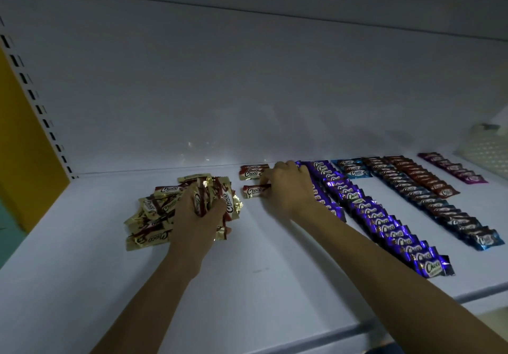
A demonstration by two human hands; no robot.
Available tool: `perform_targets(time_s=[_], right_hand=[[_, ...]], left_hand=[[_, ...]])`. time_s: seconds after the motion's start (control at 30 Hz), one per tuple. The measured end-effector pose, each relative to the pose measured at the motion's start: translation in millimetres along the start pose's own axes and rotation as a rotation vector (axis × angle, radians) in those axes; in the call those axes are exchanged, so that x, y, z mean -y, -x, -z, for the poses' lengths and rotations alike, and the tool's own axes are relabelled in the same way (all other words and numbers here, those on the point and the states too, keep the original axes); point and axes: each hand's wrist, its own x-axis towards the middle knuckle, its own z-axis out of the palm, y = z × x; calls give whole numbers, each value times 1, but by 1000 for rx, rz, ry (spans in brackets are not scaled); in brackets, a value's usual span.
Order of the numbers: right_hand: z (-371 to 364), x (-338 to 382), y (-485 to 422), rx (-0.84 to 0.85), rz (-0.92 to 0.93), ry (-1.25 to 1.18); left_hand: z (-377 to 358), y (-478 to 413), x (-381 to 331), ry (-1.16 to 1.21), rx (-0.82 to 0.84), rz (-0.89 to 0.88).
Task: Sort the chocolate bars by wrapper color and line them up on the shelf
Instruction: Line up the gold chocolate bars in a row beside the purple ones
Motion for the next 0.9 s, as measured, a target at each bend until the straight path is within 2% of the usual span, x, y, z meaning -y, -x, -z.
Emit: perform_targets(time_s=[0.3,0.47,0.9], right_hand=[[-13,-3,-38,13,-12,29],[-12,-3,-40,73,10,26],[-9,-12,-38,64,-9,55]], left_hand=[[-1,1,-2,5,10,-7],[-2,2,-4,-8,9,-9],[-1,2,-3,21,26,-27]])
